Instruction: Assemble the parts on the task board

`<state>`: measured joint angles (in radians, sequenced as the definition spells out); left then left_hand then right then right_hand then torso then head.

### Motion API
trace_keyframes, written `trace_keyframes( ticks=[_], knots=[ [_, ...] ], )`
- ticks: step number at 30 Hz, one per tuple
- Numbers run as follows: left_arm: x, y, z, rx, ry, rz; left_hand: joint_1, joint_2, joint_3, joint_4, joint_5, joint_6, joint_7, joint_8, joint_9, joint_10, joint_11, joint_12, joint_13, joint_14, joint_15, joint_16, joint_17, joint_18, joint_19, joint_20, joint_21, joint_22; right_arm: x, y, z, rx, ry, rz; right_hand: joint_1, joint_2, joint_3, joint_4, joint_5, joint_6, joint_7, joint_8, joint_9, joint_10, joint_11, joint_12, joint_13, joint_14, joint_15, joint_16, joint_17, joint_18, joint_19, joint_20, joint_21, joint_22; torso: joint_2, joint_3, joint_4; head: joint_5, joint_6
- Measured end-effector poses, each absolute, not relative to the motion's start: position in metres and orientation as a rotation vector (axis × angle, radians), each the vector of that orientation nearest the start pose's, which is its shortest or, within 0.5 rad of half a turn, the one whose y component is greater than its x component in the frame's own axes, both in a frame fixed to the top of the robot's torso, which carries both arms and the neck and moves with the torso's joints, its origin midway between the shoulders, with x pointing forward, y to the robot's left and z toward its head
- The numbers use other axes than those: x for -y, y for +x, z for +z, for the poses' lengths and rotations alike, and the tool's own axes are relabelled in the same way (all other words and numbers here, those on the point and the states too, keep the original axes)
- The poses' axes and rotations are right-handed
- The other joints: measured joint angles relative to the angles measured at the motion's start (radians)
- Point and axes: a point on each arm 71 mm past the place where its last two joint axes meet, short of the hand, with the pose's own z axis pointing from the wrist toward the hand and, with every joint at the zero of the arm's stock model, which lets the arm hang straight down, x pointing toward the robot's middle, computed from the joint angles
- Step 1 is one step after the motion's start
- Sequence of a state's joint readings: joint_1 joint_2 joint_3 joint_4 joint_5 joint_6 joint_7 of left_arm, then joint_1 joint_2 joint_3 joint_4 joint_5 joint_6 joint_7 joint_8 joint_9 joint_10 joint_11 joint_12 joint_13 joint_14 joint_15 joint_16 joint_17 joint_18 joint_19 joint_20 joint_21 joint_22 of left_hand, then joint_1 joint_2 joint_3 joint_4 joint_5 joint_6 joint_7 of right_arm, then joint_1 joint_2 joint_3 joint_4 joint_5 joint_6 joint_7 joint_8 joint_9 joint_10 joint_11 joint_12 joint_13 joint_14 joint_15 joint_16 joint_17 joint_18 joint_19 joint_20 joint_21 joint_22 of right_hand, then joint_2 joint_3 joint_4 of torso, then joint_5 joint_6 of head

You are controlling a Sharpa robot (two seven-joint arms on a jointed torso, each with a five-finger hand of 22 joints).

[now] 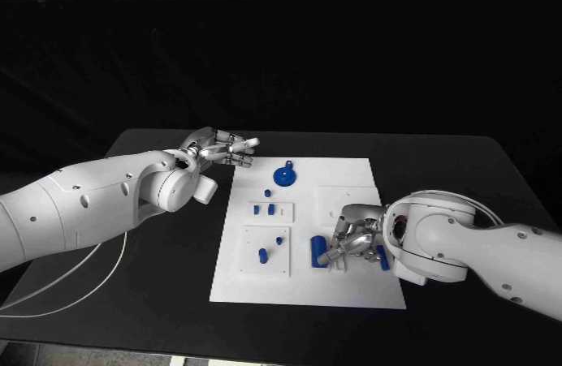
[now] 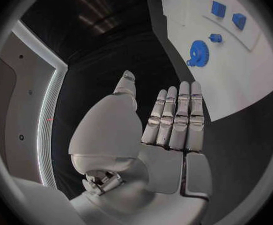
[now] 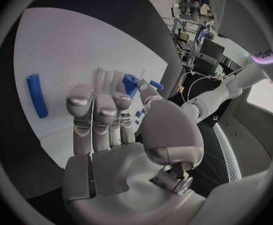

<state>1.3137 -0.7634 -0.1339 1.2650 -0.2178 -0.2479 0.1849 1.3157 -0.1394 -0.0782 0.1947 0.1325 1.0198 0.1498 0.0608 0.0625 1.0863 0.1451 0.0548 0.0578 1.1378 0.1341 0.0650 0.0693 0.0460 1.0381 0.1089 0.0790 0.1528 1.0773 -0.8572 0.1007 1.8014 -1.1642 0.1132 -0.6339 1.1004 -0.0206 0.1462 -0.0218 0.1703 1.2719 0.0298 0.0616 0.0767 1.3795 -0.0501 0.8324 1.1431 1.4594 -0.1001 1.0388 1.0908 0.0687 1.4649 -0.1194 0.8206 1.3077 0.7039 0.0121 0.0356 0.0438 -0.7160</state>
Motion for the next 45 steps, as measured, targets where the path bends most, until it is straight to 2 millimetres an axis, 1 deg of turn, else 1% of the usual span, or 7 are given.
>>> trace_keyframes(
  ticks=[21,24,28,32,36,40,45],
  knots=[
    [-0.246,0.542,-0.178,-1.619,-0.939,-1.214,0.0,0.0,0.003,-0.011,0.0,0.0,0.0,0.0,0.0,0.0,0.0,0.0,0.0,0.0,0.0,0.0,0.0,0.0,0.0,0.0,0.0,-0.003,0.15,0.418,-0.211,-2.306,0.054,0.512,0.001,-0.002,0.009,-0.018,0.0,0.001,-0.001,0.0,-0.003,0.004,-0.004,0.0,-0.002,0.0,0.0,0.0,0.0,0.0,0.0,0.0,0.0,0.0,0.0,-0.0007,-0.0007,0.001,-0.005],
    [-0.246,0.542,-0.178,-1.619,-0.939,-1.213,0.0,0.0,0.003,-0.011,0.0,0.0,0.0,0.0,0.0,0.0,0.0,0.0,0.0,0.0,0.0,0.0,0.0,0.0,0.0,0.0,0.0,-0.003,0.152,0.418,-0.212,-2.3,0.068,0.511,-0.015,-0.018,0.003,0.0,-0.007,0.001,-0.001,0.0,0.0,0.004,-0.004,0.001,-0.002,0.0,0.0,0.0,-0.005,0.0,0.0,0.0,0.0,0.0,0.0,0.0001,-0.0009,0.0,-0.004],
    [-0.246,0.542,-0.178,-1.619,-0.939,-1.212,0.0,0.0,0.003,-0.011,0.0,0.0,0.0,0.0,0.0,0.0,0.0,0.0,0.0,0.0,0.0,0.0,0.0,0.0,0.0,0.0,0.0,-0.003,0.158,0.419,-0.213,-2.275,0.113,0.526,-0.002,-0.072,-0.002,0.083,-0.012,-0.039,0.009,0.003,0.021,0.006,-0.001,0.012,0.007,0.0,0.0,-0.005,-0.013,0.0,0.0,0.0,0.0,0.0,0.0,0.0006,-0.0011,-0.003,-0.002],
    [-0.246,0.542,-0.178,-1.616,-0.938,-1.212,-0.003,0.003,-0.016,0.007,-0.007,0.0,0.0,0.0,0.0,0.0,0.0,0.0,0.0,0.0,0.0,0.0,0.0,0.0,0.0,0.0,0.004,-0.004,0.169,0.428,-0.203,-2.209,0.198,0.565,0.024,-0.042,-0.127,0.081,0.04,-0.07,0.019,0.002,0.035,0.003,0.004,0.022,0.013,0.0,0.0,-0.005,-0.012,0.0,0.0,0.0,0.006,0.0,0.0,0.0012,-0.0013,-0.006,0.002],
    [-0.247,0.542,-0.177,-1.607,-0.935,-1.215,0.021,-0.021,-0.045,0.084,-0.056,-0.004,0.004,0.0,0.0,0.0,0.0,0.0,0.0,0.0,0.0,0.0,0.0,0.0,0.0,0.0,0.004,-0.006,0.185,0.441,-0.185,-2.124,0.285,0.6,0.025,-0.041,-0.132,0.081,0.043,-0.075,0.024,0.002,0.038,0.003,0.004,0.022,0.013,0.0,0.0,-0.005,-0.012,0.0,0.0,0.0,0.006,0.0,0.0,0.002,-0.0022,-0.008,0.007],
    [-0.247,0.543,-0.176,-1.596,-0.931,-1.221,0.021,-0.021,-0.043,0.082,-0.056,-0.004,0.004,0.0,0.0,0.007,-0.007,0.0,0.0,0.003,-0.003,0.0,0.0,0.0,0.0,0.0,0.004,-0.007,0.2,0.45,-0.171,-2.08,0.338,0.617,0.057,-0.024,-0.12,0.048,0.043,-0.075,0.024,0.002,0.039,0.003,0.004,0.022,0.013,0.0,0.0,-0.005,-0.012,0.0,0.0,0.0,0.006,0.0,0.0,0.0024,-0.0031,-0.014,0.009],
    [-0.247,0.543,-0.176,-1.584,-0.924,-1.228,0.001,-0.001,-0.032,0.023,-0.052,-0.004,0.004,0.0,0.0,0.036,-0.012,0.0,0.0,0.009,-0.009,0.0,0.0,0.0,0.0,0.0,0.004,-0.008,0.225,0.454,-0.166,-2.078,0.381,0.587,0.095,-0.016,-0.075,-0.003,0.035,-0.052,0.01,0.002,0.051,0.004,0.004,0.022,0.013,0.0,0.0,-0.005,-0.014,0.0,0.0,0.0,0.006,0.0,0.0,0.002,-0.0038,-0.027,0.013]
  ],
)
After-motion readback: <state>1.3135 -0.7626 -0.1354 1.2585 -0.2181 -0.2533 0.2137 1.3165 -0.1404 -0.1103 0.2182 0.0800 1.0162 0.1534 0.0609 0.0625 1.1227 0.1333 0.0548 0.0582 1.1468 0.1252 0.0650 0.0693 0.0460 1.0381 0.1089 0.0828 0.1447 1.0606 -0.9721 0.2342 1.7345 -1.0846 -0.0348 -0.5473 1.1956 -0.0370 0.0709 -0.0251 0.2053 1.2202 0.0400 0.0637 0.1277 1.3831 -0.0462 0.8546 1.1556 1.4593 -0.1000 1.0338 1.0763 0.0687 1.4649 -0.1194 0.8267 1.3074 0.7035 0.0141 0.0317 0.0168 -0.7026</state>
